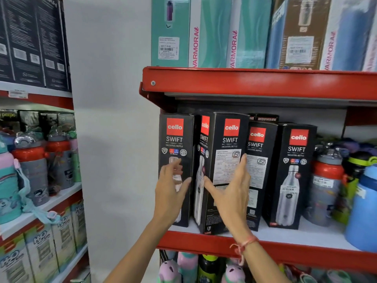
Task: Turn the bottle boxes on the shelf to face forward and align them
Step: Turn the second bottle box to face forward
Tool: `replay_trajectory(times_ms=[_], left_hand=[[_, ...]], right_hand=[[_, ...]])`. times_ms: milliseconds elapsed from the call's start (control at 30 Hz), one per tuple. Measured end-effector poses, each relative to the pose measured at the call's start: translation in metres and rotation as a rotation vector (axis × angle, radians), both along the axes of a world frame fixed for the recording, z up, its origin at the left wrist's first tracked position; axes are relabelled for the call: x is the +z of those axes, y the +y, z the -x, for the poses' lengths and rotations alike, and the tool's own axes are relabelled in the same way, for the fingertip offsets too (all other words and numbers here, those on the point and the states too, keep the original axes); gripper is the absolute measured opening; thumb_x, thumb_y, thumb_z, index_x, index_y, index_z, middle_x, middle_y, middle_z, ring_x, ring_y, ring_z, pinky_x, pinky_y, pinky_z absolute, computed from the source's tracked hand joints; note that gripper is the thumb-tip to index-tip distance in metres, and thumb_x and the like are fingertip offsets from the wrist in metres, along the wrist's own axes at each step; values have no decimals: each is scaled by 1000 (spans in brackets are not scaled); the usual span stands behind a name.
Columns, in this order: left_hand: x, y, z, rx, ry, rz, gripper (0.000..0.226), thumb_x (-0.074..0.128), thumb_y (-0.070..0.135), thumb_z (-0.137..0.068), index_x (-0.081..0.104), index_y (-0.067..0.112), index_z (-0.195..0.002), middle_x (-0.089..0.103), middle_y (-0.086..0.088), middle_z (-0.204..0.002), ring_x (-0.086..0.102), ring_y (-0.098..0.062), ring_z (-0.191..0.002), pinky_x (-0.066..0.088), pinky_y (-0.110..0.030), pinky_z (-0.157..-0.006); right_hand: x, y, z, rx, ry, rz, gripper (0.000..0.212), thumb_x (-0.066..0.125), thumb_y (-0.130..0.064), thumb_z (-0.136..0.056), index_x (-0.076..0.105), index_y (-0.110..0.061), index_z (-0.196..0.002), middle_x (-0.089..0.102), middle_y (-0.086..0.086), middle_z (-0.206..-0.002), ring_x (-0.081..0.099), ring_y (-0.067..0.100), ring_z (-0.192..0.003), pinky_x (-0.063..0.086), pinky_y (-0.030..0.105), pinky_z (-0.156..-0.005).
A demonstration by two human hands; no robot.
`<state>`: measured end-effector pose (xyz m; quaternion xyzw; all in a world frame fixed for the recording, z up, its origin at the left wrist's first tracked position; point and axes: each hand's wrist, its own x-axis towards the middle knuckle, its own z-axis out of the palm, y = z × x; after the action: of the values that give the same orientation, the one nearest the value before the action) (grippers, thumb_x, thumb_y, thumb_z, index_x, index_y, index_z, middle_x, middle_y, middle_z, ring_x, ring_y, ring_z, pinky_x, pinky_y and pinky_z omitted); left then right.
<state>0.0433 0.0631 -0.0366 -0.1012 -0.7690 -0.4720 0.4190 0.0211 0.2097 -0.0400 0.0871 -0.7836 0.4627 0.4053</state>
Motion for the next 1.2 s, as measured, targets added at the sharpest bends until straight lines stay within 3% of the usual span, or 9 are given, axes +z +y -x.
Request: replay_trajectory(times_ms=[67, 133, 167, 333, 533, 600, 800, 1067, 1200], left_hand=[[3, 9, -2, -90, -46, -3, 52, 70, 19, -85, 49, 19, -132, 57, 0, -122, 56, -9, -112, 52, -34, -95], [5, 17, -4, -156, -95, -8, 59, 73, 24, -82, 47, 21, -135, 56, 3, -128, 54, -9, -117, 49, -31, -99], [5, 20, -5, -186, -120, -6, 65, 74, 26, -80, 44, 22, -137, 53, 6, -133, 52, -9, -121, 46, -29, -101], [10, 28, -2, -338, -303, 75, 102, 78, 39, -71, 16, 27, -151, 40, 12, -147, 39, -10, -135, 34, -40, -113], [5, 36, -3, -290, -227, 29, 96, 84, 36, -66, 31, 30, -145, 60, 15, -130, 56, -4, -119, 48, -39, -102], [3, 41, -1, -224, -186, 7, 95, 84, 33, -67, 30, 27, -145, 60, 10, -131, 56, -9, -119, 48, -39, -101], [-8, 60, 11, -68, -168, -15, 93, 82, 22, -72, 24, 21, -145, 60, 4, -126, 57, -13, -112, 42, -22, -90], [-16, 72, 30, 10, -270, 3, 91, 73, 17, -82, 13, 21, -150, 66, -14, -117, 64, -27, -103, 49, -40, -94], [-17, 72, 33, 25, -303, 9, 89, 70, 19, -85, 11, 22, -150, 63, -15, -125, 62, -31, -108, 47, -46, -98]], right_hand=[[4, 14, -7, 98, 7, 49, 120, 72, -65, -64, -11, -42, -148, 25, 0, -148, 42, 7, -121, 46, 26, -92], [10, 29, -11, 164, 21, 68, 121, 70, -68, -59, -11, -47, -146, 23, -4, -150, 26, -20, -110, 37, 2, -84], [13, 37, -11, 200, 20, 72, 121, 71, -68, -59, -10, -49, -146, 24, -7, -149, 22, -23, -109, 32, 3, -89], [22, 70, -1, 547, -95, 154, 112, 80, -52, -63, 5, -52, -146, 31, -16, -152, 36, 1, -135, 32, 36, -113], [27, 80, 11, 803, -204, 142, 92, 76, -26, -75, 19, -48, -144, 49, -28, -138, 51, -6, -121, 44, 11, -92], [35, 80, 16, 836, -231, 84, 88, 74, -18, -80, 22, -48, -144, 46, -32, -139, 47, -5, -126, 44, 18, -99], [38, 70, 25, 674, -209, -67, 80, 67, -8, -86, 25, -37, -148, 53, -17, -137, 50, -3, -123, 41, 29, -106], [20, 58, 35, 427, -109, 6, 78, 68, -2, -84, 31, -29, -147, 63, -9, -125, 63, -4, -103, 47, 19, -95], [18, 58, 31, 199, 18, -112, 56, 65, -14, -89, 44, -23, -141, 72, 3, -107, 69, 11, -88, 55, 27, -86]])
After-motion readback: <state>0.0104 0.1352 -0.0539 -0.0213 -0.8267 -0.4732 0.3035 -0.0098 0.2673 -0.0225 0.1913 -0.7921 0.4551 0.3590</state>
